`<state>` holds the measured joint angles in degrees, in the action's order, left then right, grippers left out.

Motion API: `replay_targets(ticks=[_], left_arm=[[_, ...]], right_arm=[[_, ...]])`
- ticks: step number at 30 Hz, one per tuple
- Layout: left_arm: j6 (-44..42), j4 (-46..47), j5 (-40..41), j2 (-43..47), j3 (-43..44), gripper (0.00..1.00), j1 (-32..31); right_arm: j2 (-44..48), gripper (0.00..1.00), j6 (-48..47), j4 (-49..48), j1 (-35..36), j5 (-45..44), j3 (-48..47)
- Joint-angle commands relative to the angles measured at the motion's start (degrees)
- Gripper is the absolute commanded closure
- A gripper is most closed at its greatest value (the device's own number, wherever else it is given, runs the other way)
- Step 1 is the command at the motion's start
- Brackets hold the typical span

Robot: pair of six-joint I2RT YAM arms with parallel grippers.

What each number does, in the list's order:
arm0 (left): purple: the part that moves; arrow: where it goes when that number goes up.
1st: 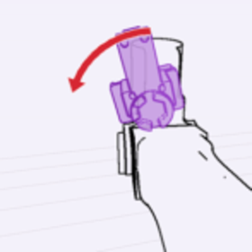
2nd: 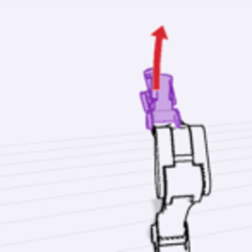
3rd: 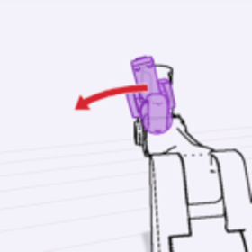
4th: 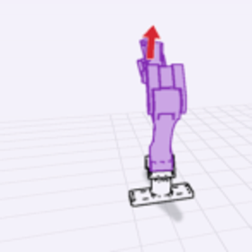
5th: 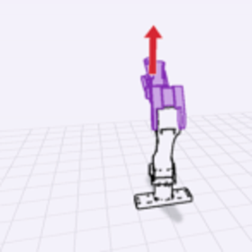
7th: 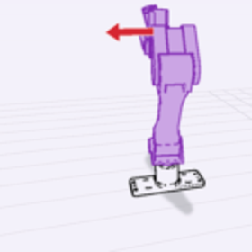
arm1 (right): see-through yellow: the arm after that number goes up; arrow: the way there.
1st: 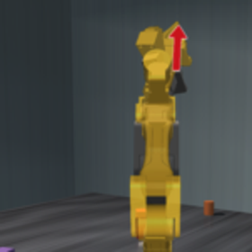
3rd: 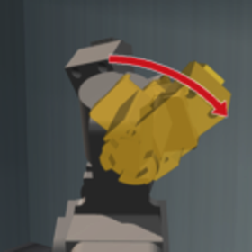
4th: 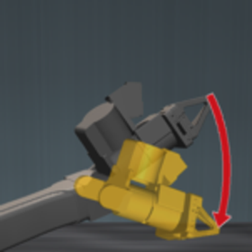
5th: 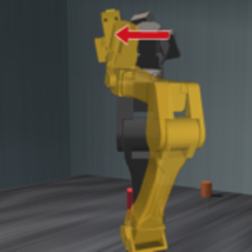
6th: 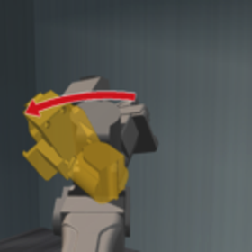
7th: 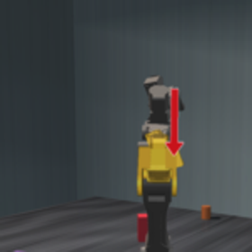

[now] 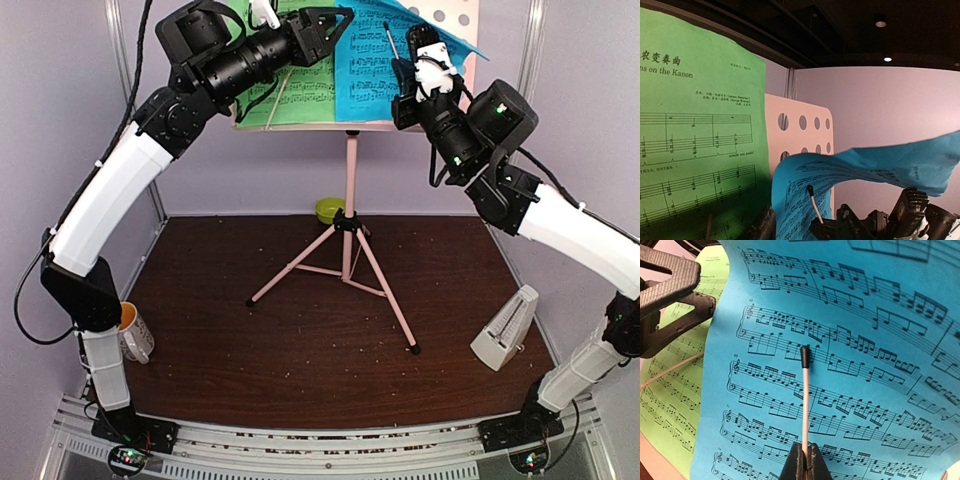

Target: Set up the instrument practice props

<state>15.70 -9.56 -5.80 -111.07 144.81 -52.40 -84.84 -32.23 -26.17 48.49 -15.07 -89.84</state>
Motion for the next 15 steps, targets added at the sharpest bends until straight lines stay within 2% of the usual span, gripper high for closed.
replay_targets(ticks=[1, 15], left_arm=[[-1.6, 0.9, 1.9, 1.6, -0.7, 0.57, 0.0], [-2.3, -0.2, 2.4, 2.5, -1.1, 0.56, 0.0]], right_arm=[[1.3, 1.00, 1.7, -2.6, 0.0, -4.0, 0.6], [2.1, 1.00, 2.6, -2.6, 0.0, -6.1, 2.4]])
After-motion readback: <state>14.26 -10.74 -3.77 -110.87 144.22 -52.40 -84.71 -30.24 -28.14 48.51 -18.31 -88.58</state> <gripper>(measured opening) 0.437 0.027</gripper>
